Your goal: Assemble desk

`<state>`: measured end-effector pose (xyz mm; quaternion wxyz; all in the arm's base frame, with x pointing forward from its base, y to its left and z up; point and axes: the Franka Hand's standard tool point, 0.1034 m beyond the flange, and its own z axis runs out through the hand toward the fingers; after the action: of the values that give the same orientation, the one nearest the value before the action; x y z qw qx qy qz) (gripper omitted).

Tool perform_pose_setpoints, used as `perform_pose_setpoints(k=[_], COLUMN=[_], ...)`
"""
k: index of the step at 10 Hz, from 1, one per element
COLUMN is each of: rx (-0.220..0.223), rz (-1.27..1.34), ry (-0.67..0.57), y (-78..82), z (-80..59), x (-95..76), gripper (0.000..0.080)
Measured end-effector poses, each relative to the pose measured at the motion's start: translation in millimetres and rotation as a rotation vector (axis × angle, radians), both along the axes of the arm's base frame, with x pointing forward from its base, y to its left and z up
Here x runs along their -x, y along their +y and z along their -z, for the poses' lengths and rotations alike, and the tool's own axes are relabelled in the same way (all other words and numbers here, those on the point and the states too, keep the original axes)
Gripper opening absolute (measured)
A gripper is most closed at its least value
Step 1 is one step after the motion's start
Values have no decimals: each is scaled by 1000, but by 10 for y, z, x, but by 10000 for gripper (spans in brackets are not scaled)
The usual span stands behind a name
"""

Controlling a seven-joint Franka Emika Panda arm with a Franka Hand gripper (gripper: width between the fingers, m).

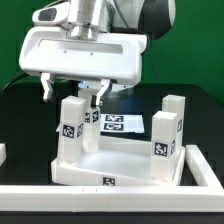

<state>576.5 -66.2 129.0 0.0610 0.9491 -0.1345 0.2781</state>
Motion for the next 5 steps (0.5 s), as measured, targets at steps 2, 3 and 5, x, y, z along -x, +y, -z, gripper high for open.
perform_pose_setpoints(k=[2,3,5], rx=[0,-2,-79], rz=[0,0,3], ry=[0,2,85], y=[0,1,0], z=[0,-3,-150], x=[0,-1,-11], gripper=[649,649,649])
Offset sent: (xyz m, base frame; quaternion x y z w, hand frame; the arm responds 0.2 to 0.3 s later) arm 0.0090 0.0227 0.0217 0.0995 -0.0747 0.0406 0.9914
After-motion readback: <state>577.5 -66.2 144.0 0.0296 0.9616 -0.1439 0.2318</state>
